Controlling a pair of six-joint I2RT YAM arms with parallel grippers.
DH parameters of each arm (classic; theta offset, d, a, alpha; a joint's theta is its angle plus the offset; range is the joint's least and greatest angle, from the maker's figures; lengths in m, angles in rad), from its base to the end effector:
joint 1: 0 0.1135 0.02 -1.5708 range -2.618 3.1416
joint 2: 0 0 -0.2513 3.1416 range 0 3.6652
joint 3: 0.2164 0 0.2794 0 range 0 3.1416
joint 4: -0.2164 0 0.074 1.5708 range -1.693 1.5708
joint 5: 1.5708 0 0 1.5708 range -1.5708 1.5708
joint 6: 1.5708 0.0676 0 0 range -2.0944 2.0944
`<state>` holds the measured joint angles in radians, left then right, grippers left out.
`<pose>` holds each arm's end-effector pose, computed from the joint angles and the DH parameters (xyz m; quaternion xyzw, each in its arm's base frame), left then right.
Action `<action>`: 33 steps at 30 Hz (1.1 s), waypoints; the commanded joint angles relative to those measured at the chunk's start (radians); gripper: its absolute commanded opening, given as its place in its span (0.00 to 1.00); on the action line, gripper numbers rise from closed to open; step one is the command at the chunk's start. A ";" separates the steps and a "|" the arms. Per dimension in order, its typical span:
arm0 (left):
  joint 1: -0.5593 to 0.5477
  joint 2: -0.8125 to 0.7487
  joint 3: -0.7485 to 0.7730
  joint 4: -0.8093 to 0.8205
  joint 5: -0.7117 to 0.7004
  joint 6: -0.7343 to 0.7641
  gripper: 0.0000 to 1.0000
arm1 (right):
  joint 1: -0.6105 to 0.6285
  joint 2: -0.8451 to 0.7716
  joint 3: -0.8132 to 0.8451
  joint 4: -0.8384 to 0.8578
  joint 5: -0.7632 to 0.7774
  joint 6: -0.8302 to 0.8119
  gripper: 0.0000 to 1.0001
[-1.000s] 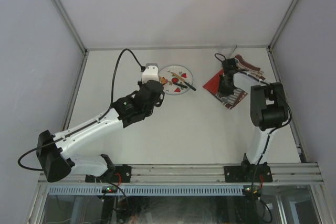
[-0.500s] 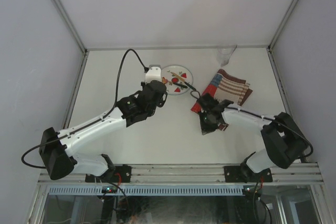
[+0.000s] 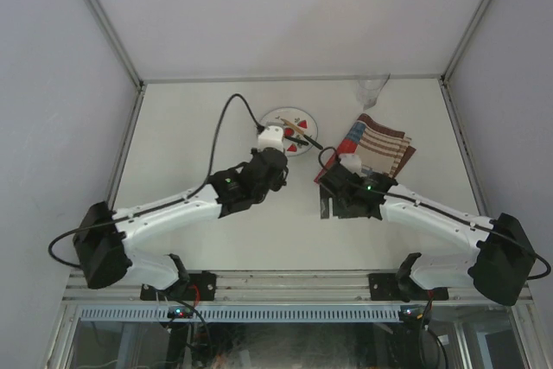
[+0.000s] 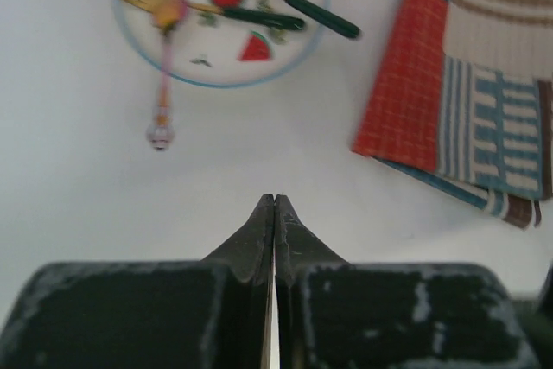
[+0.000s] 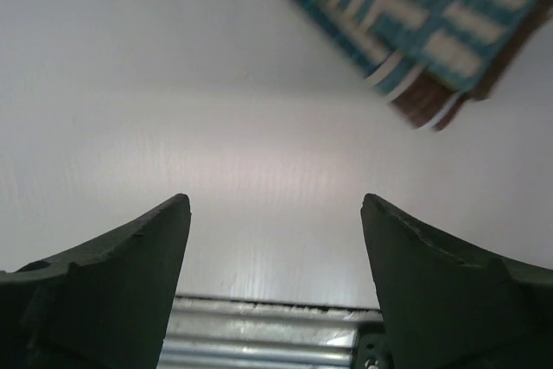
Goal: Set the dinner table for one person
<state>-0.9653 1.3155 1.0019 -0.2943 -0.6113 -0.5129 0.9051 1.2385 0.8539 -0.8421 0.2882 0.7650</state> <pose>0.2259 -0.2581 0.2557 0.0538 0.8550 -0.1004 0.5060 0.1759 0.1929 0.1736 -0.0437 0.9744 0.0306 0.2186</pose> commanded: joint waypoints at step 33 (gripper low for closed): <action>-0.211 0.839 0.631 0.166 0.431 0.060 0.20 | -0.772 -0.390 -0.005 0.032 0.127 -0.188 0.83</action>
<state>-1.1599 2.1635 1.5513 -0.1490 -0.2035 -0.4664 0.1898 0.8768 0.8246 -0.8478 0.4126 0.6247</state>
